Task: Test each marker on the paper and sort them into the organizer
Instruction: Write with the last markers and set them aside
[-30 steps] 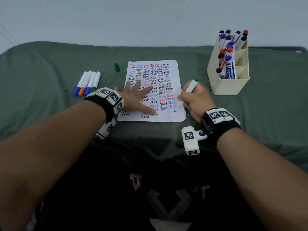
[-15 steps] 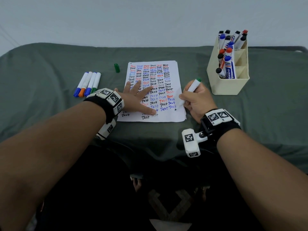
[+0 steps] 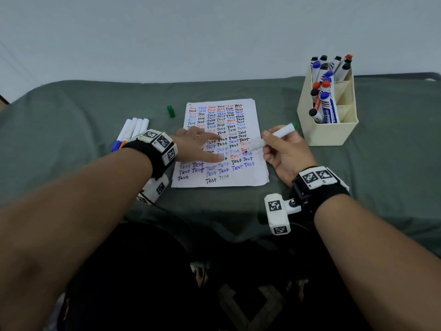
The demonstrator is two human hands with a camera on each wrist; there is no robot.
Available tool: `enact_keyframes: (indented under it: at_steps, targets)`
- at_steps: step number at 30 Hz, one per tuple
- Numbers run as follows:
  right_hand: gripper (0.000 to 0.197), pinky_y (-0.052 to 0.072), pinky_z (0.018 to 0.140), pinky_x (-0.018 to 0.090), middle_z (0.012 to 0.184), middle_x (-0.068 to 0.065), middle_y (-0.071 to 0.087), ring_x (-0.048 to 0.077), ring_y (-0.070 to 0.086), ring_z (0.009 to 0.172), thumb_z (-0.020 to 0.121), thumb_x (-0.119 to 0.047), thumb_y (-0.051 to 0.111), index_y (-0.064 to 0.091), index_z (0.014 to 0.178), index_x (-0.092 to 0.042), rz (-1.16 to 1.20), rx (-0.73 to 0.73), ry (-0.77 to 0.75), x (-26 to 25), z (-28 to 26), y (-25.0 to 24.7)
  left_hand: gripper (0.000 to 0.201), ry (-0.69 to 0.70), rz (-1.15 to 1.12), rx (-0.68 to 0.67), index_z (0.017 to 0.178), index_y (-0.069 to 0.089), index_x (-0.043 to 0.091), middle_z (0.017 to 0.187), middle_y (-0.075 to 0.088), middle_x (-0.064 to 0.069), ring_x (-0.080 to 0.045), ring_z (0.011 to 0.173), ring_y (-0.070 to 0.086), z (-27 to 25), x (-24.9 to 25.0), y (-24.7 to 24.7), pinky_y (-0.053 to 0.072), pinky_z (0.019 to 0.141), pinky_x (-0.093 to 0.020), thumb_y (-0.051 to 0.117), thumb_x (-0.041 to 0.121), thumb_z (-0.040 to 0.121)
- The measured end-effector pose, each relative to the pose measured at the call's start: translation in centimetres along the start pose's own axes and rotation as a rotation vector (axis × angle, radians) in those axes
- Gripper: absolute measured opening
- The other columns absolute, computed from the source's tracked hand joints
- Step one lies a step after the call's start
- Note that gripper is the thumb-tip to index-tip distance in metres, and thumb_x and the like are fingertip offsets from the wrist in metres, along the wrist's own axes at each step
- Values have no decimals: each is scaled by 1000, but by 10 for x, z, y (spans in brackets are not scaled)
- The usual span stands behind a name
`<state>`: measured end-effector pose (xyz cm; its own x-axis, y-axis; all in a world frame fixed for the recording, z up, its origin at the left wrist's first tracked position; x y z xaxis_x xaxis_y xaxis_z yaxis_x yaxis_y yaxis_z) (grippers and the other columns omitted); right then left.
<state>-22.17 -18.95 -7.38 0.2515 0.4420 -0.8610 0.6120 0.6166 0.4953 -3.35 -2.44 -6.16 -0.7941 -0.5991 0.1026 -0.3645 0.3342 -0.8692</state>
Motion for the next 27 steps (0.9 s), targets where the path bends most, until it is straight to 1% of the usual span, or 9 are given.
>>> enact_keyframes:
  at_steps: [2, 4, 6, 8, 12, 15, 19, 23, 27]
  targets:
    - [9, 52, 52, 24, 71, 6, 64, 15, 60, 57, 90, -10, 73, 64, 89, -12, 26, 7, 18, 1, 0, -1, 109, -2, 23, 74, 148, 27, 53, 162, 22, -2, -36, 148, 21, 5, -6, -19, 24, 116, -62, 32, 106, 53]
    - [9, 56, 58, 28, 70, 8, 64, 20, 67, 63, 94, -17, 71, 67, 95, -9, 50, 20, 41, 2, 1, -1, 96, -30, 75, 214, 147, 39, 42, 158, 35, -2, -30, 144, 34, 9, -17, -40, 33, 114, -57, 42, 96, 68]
    - [15, 59, 63, 32, 72, 12, 66, 27, 71, 70, 96, -20, 68, 69, 100, -5, 71, 13, 59, 3, 1, -1, 73, -70, 115, 404, 143, 46, 40, 153, 41, -1, -28, 140, 38, 12, -31, -60, 37, 111, -56, 54, 79, 82]
    - [17, 61, 68, 35, 77, 14, 69, 32, 73, 78, 97, -17, 66, 70, 106, -3, 84, -13, 64, 3, 0, 1, 61, -129, 101, 504, 143, 49, 39, 153, 41, -4, -31, 140, 38, 17, -46, -71, 38, 110, -55, 61, 64, 88]
    - [13, 61, 72, 36, 87, 18, 73, 35, 74, 88, 95, -9, 67, 71, 107, -5, 72, -50, 47, 3, -1, 2, 55, -221, 131, 456, 150, 41, 36, 161, 28, -14, -37, 147, 29, 32, -73, -79, 28, 118, -52, 57, 45, 98]
    - [16, 61, 73, 36, 93, 20, 74, 34, 75, 92, 93, -8, 69, 73, 109, -7, 39, -61, 41, 3, -2, 3, 48, -231, 139, 437, 149, 46, 24, 153, 45, -14, -35, 139, 42, 42, -82, -83, 36, 114, -44, 54, 30, 102]
    - [22, 61, 75, 35, 100, 22, 75, 35, 74, 98, 91, -11, 72, 72, 113, -8, 15, -68, 46, 4, -2, 3, 37, -273, 131, 408, 133, 62, 14, 134, 62, -12, -32, 121, 58, 46, -85, -86, 47, 100, -37, 56, 7, 97]
    - [26, 61, 76, 35, 103, 23, 75, 35, 74, 101, 91, -13, 73, 70, 117, -8, 7, -74, 53, 4, -1, 3, 26, -267, 59, 480, 120, 68, 12, 122, 68, -10, -29, 109, 62, 42, -79, -88, 51, 90, -37, 54, 8, 98]
    - [28, 61, 78, 36, 105, 21, 75, 34, 73, 103, 93, -12, 71, 69, 120, -8, 2, -75, 47, 4, -1, 3, 22, -97, -148, 632, 116, 69, 15, 106, 70, -3, -18, 81, 60, 29, -46, -83, 42, 65, -28, 53, 21, 102]
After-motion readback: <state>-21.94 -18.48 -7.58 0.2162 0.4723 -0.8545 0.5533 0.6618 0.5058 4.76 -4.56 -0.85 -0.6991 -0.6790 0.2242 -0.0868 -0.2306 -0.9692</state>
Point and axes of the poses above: each hand's wrist, its own z-axis towards the middle knuckle, its own y-axis out of the palm, x = y × z, the point moved 7 cm from there along z, towards the middle knuckle
